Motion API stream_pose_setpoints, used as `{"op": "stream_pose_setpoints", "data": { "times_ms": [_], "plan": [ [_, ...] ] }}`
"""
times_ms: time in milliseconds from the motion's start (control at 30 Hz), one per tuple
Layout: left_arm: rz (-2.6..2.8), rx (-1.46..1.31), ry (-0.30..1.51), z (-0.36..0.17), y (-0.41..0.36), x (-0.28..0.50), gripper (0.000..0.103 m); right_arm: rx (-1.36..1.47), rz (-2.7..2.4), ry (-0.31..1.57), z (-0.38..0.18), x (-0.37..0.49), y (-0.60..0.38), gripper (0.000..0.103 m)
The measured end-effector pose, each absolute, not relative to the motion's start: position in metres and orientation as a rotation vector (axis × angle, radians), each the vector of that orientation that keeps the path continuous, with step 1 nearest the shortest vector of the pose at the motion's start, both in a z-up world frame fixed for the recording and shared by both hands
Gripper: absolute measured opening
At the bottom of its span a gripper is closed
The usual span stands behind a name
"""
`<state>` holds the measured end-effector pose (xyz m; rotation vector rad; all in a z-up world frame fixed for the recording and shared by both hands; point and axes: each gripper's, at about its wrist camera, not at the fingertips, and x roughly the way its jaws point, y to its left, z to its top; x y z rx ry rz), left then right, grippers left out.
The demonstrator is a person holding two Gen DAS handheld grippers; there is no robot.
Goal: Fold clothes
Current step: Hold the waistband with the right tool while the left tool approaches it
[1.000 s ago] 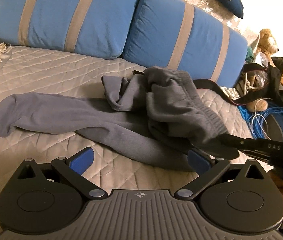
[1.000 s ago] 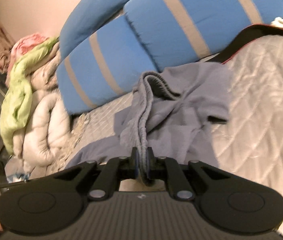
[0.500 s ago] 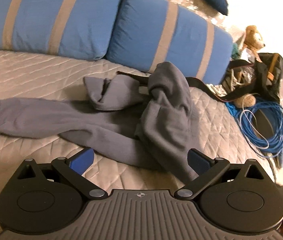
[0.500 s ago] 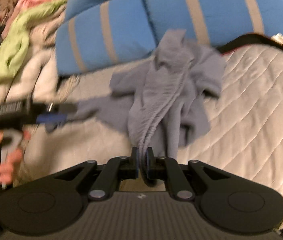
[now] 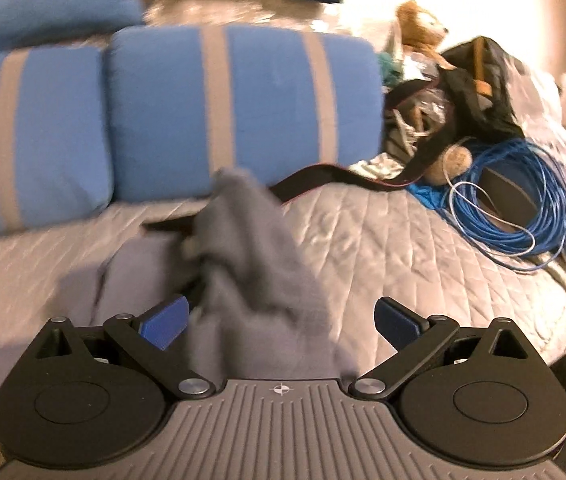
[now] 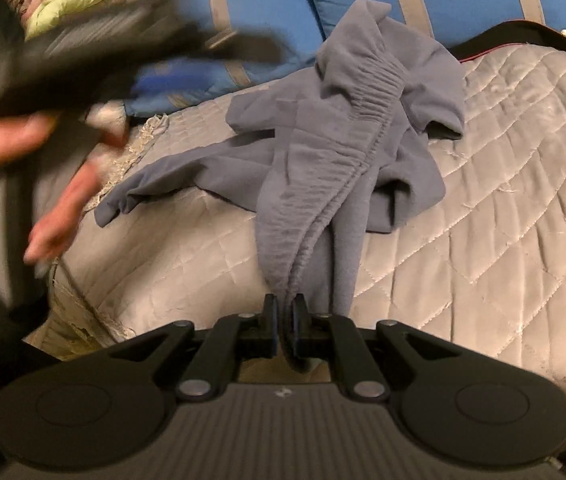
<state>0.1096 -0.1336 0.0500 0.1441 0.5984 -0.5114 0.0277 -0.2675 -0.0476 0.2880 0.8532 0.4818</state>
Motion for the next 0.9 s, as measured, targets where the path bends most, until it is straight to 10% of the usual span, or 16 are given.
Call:
{"op": "stream_pose_setpoints", "data": {
  "times_ms": [433,900],
  "plan": [
    [-0.358,0.650,0.554,-0.002,-0.189,0.141,0.095,0.265,0.473,0.839,-0.050,0.026,-0.269,0.008],
    [-0.078,0.307,0.678,0.011,-0.064,0.141,0.095,0.177,0.458,0.788,-0.047,0.021,-0.262,0.008]
  ]
}}
